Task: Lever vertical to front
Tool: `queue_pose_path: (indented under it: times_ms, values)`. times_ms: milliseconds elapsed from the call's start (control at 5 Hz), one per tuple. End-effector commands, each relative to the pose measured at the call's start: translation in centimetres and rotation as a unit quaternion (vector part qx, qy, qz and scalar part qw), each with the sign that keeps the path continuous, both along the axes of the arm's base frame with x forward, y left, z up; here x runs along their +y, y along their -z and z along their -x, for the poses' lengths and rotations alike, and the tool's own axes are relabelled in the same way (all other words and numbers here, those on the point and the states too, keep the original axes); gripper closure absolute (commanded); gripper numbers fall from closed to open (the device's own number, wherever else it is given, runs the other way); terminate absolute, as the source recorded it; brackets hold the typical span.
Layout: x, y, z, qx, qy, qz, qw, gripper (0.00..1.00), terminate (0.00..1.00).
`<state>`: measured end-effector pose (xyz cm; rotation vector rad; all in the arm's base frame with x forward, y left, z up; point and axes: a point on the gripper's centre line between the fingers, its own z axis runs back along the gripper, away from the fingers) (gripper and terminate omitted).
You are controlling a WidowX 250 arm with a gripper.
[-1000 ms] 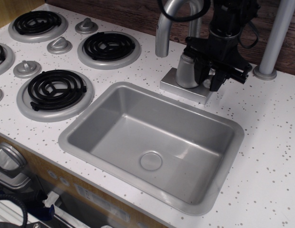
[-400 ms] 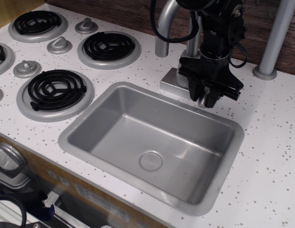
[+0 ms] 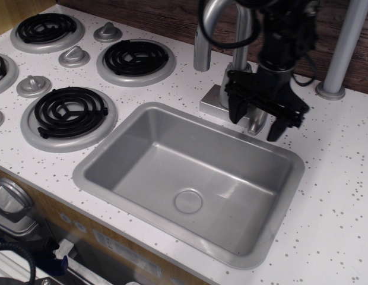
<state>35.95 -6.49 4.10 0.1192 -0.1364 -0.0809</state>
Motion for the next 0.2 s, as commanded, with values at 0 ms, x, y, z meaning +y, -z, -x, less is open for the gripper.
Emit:
queue_pose_path:
  times_ms: [0]
  values:
    - [-1.51,-5.1,0.71,-0.028,-0.028,-0.003,0.9992,0.0,1.0]
